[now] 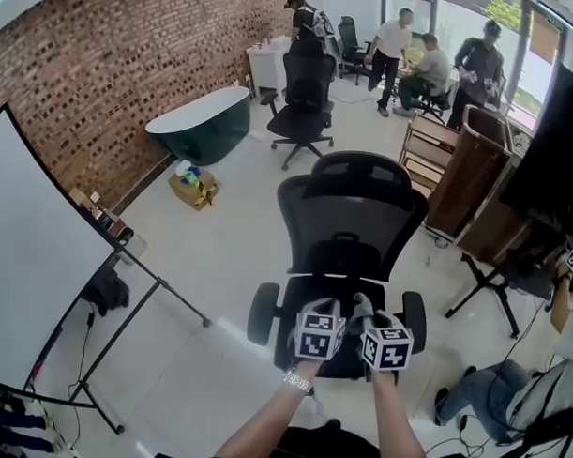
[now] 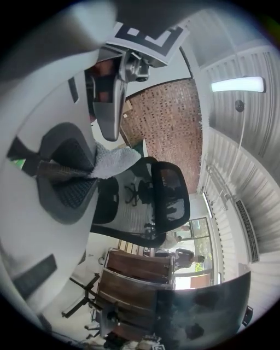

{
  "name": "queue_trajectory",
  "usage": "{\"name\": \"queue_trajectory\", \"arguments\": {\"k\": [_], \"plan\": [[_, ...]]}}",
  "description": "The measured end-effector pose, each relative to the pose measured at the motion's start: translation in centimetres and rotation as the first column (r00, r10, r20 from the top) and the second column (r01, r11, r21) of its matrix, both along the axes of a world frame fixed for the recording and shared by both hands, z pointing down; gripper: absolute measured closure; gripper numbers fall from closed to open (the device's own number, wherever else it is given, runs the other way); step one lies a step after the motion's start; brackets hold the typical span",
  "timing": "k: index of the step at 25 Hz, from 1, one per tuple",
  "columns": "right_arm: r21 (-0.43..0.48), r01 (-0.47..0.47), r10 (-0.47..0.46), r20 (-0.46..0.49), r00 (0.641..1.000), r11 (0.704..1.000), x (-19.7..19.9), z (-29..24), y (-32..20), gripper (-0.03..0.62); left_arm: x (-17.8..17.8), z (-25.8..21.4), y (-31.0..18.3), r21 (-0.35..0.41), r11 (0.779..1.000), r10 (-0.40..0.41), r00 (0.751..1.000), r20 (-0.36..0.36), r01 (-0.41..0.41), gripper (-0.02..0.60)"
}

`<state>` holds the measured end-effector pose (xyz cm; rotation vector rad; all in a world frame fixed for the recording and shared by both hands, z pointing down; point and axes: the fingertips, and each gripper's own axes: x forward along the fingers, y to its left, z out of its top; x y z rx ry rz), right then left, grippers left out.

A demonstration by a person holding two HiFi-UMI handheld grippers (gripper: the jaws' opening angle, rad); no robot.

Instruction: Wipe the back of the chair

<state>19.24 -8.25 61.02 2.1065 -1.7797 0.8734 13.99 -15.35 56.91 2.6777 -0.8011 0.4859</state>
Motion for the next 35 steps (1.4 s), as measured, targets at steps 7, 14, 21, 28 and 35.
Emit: {"name": "queue_trajectory", "arguments": {"k": [7, 14, 21, 28, 35], "plan": [[0.053, 0.041, -0.043, 0.035, 0.998, 0.998, -5.4, -1.6, 8.2, 0.577, -4.7, -0.1, 9.7, 0.033, 0.999, -0.013, 0.998, 0.053, 0.012, 0.580], [0.062, 0.069, -0.072, 0.052, 0.996, 0.996, -7.8, -2.5, 13.8, 0.577, -7.3, -1.1, 16.0, 0.040, 0.999, -0.023, 0.998, 0.055, 0.021, 0.580], [0.134, 0.072, -0.072, -0.006, 0.997, 0.988, -8.4, -6.8, 14.0, 0.579, -6.9, -4.0, 17.2, 0.072, 0.997, 0.017, 1.000, 0.025, -0.019, 0.580], [0.156, 0.064, -0.061, -0.020, 0.998, 0.986, -8.1, -8.4, 14.0, 0.577, -6.7, -5.3, 17.6, 0.095, 0.995, 0.038, 0.999, 0.029, -0.040, 0.580], [0.154, 0.084, -0.082, -0.019, 0.996, 0.984, -9.4, -8.4, 13.3, 0.577, -7.9, -5.1, 17.2, 0.086, 0.996, 0.031, 0.999, 0.024, -0.033, 0.580]]}}
